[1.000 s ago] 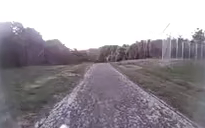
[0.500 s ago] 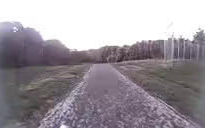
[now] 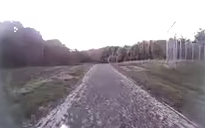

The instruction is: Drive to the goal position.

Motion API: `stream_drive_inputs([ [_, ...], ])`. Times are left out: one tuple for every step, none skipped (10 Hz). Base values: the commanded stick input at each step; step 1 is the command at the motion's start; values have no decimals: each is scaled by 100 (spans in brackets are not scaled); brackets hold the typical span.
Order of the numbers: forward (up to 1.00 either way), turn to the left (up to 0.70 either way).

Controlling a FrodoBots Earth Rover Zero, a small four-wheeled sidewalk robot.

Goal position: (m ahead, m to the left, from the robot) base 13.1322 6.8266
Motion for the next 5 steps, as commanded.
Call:
stream_drive_inputs([
  [50,0],
  [50,0],
  [50,0],
  [50,0],
  [50,0],
])
